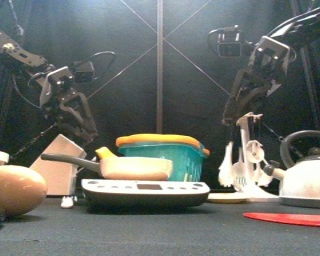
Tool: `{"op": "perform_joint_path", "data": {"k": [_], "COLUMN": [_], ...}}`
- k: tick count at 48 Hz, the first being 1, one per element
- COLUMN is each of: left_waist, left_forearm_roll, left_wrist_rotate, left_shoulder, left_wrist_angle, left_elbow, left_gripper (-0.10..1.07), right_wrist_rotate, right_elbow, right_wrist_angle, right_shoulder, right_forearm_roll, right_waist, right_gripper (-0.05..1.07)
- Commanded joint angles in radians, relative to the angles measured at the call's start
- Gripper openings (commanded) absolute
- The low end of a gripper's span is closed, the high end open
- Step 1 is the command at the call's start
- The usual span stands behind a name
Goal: Grab kettle
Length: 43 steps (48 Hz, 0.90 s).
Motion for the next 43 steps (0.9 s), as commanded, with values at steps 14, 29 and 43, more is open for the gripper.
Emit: {"op": "perform_joint_path", "data": {"k": [14, 29, 43], "left_waist": [0.000, -0.002, -0.002], "left_forearm_roll": [-0.002, -0.003, -0.014], "left_wrist_rotate": [0.000, 0.000, -0.002], "left_shoulder": [-0.005, -0.005, -0.005], "left_wrist_angle": [-0.043, -0.075, -0.077], "left_elbow": [0.000, 0.006, 0.020], "left_gripper": [0.79, 0.79, 0.79], "right_wrist_rotate": [0.002, -0.002, -0.002], "right_elbow": [0.015, 0.028, 0.087], "right_wrist_angle": [0.339, 0.634, 0.627], "right_shoulder": [-0.195, -0.310, -0.272], "right_forearm_roll": [0.123, 0.201, 0.229], "right_waist": [0.080, 0.135, 0.138], "right_gripper": [0.75, 0.75, 0.75]}}
